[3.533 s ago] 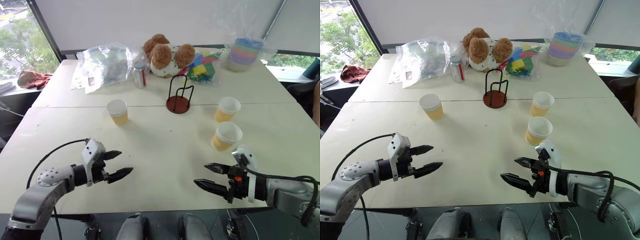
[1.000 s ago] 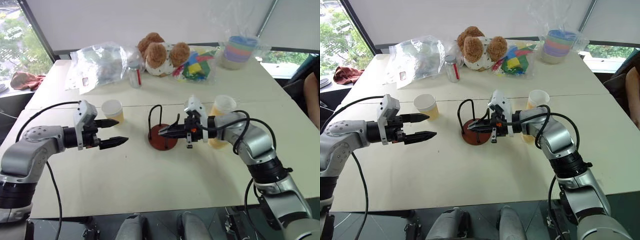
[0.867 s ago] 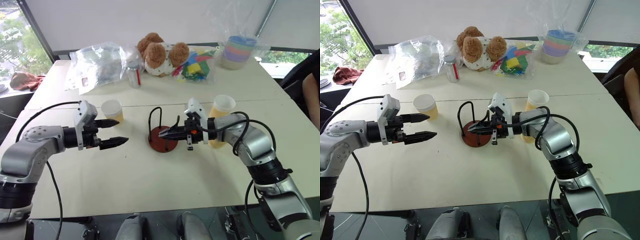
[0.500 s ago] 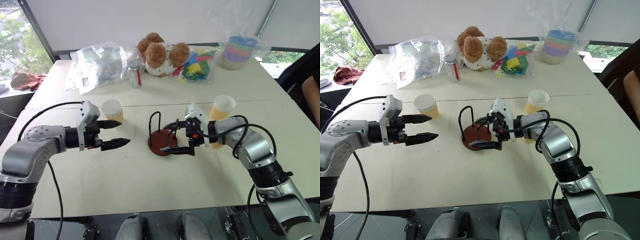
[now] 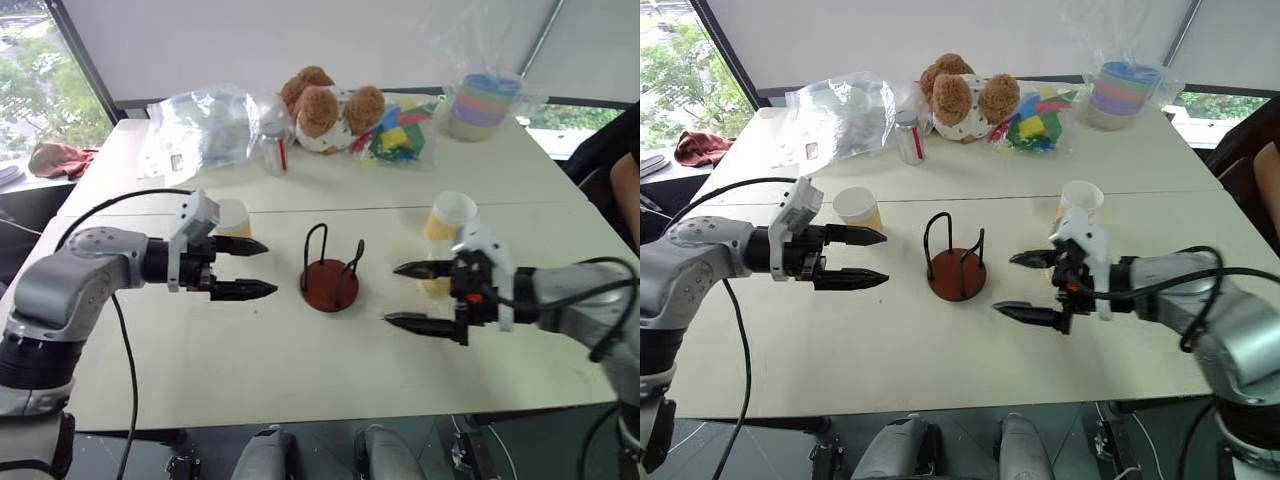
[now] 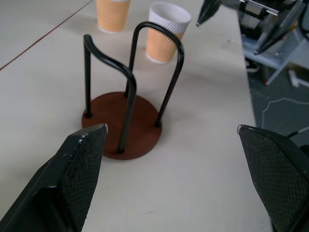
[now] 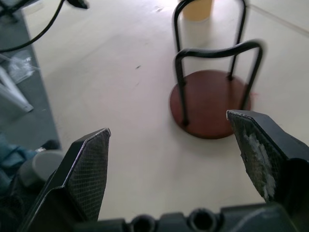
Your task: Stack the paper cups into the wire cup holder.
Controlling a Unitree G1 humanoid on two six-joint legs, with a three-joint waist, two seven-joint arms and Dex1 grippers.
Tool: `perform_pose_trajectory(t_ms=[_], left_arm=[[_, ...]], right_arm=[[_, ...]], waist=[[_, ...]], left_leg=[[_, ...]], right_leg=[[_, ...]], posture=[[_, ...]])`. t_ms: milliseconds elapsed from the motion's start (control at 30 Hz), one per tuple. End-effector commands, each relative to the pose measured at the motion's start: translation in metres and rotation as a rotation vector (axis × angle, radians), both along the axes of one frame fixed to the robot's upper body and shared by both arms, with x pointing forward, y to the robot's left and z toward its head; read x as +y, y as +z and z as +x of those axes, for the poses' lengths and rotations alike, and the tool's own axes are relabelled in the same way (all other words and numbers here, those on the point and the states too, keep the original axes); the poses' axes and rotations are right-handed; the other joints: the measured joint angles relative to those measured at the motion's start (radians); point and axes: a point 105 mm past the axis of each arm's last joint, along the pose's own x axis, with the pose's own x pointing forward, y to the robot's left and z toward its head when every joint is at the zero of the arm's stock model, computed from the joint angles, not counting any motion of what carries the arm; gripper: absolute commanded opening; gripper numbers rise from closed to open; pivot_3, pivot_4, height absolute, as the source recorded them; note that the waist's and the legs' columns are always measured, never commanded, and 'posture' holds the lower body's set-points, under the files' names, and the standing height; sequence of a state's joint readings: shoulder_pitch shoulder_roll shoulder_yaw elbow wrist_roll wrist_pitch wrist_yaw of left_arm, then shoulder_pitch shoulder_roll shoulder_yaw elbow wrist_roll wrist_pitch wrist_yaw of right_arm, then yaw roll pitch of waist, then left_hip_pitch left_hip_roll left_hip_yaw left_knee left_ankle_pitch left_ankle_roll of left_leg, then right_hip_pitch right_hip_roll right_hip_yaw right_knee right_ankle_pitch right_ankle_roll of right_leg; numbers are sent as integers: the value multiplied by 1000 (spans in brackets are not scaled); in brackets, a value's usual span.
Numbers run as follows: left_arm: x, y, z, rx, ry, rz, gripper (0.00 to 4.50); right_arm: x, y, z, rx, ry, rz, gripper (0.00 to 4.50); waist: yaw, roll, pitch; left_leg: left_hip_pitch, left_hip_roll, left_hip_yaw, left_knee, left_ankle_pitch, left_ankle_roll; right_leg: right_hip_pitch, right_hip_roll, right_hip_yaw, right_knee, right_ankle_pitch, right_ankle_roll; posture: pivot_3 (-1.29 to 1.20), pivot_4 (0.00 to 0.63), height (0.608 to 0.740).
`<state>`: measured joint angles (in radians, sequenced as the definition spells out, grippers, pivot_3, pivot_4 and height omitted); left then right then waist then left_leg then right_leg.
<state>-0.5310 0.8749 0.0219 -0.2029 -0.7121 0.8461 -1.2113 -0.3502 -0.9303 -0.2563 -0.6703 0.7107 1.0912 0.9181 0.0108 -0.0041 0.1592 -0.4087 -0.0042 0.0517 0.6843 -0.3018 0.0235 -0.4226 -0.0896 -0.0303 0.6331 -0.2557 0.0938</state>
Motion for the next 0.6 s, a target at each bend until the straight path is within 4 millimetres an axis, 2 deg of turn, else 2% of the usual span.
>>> perform_pose_trajectory(t_ms=[33,133,233,600], left_arm=[[2,9,-12,-32,-67,64,4500],[-1,3,-14,-69,-106,133,4500],[-2,-4,-11,-115,-104,177,4500],[-3,-2,-16,-142,-47,147,4500]], right_arm=[[-35,20,9,-79,-130,-119,4195],[-55,6,21,-56,-167,-229,4195],[-65,-6,26,-12,-160,-278,4195],[-70,-39,47,65,-50,-360,4195]], waist=[[0,-1,0],[1,-1,0],[0,-2,0],[0,-2,1]], left_leg=[[0,0,0,0,0,0],[0,0,0,0,0,0],[0,0,1,0,0,1],[0,0,1,0,0,1]], right_leg=[[0,0,0,0,0,0],[1,1,0,-2,0,0],[1,1,0,-2,0,0],[0,2,0,-1,0,0]], posture=[[0,150,740],[0,150,740],[0,150,740],[0,150,740]])
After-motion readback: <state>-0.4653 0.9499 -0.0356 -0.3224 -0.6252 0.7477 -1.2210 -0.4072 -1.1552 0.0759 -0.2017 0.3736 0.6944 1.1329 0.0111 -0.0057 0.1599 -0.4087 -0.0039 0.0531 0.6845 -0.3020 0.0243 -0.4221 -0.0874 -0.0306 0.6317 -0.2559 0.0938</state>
